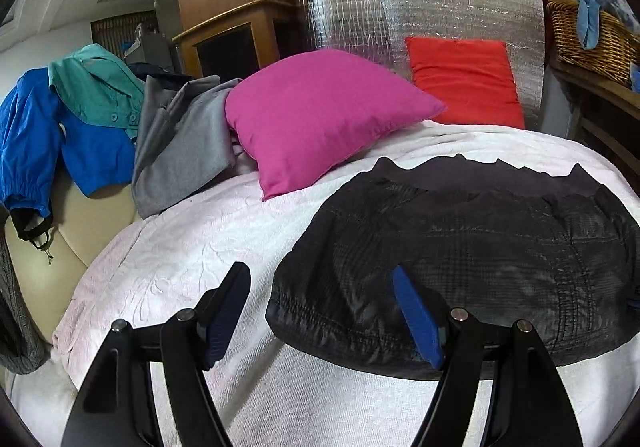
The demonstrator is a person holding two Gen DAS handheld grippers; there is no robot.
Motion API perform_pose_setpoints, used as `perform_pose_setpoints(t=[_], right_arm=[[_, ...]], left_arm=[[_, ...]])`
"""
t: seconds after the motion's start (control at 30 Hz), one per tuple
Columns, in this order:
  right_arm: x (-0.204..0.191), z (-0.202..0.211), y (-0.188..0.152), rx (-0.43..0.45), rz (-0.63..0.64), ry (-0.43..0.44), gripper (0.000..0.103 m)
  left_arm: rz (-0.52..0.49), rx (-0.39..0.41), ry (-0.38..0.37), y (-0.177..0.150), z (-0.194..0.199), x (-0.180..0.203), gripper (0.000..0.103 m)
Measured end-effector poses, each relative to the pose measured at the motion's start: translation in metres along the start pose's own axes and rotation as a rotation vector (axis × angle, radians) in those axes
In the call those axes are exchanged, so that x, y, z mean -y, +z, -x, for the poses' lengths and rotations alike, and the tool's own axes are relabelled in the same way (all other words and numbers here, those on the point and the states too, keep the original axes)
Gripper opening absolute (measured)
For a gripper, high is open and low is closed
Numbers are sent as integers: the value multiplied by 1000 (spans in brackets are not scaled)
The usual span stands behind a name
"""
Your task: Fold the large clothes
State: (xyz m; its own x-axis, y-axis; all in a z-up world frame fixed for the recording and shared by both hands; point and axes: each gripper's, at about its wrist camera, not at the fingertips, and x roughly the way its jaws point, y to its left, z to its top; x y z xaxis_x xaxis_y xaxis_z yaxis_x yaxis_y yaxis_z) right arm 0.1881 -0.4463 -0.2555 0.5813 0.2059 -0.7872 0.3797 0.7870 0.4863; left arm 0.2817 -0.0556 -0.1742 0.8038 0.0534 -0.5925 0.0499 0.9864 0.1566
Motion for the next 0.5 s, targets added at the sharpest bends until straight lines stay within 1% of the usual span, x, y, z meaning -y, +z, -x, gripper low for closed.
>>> perform_pose_setpoints(t=[0.1, 0.17, 0.23, 0.33, 0.4, 0.43, 0.47, 0.5], right_arm=[[-2, 0, 0, -5, 1, 28, 49], [-6, -1, 1, -13, 15, 49, 62], [-12, -3, 0, -14, 40, 46, 66], [-19, -2, -3, 0, 70, 13, 66], [-20, 0, -3, 9, 70, 7, 64], [-19, 2, -2, 17, 64, 11, 60], [-18, 7, -1, 31, 58, 12, 52], [-16, 14, 0, 53, 52, 17, 50]], left_arm=[[-7, -2, 1, -1, -1, 3, 75], [-14, -1, 5, -1, -1, 4, 75], [-18, -1, 6, -1, -1, 4, 75], [-18, -9, 12, -2, -2, 4, 75], [-16, -18, 11, -2, -4, 3, 75], [-15, -24, 9, -2, -6, 2, 75], [-14, -34, 6, -1, -8, 1, 75], [-7, -44, 6, 1, -11, -2, 77]])
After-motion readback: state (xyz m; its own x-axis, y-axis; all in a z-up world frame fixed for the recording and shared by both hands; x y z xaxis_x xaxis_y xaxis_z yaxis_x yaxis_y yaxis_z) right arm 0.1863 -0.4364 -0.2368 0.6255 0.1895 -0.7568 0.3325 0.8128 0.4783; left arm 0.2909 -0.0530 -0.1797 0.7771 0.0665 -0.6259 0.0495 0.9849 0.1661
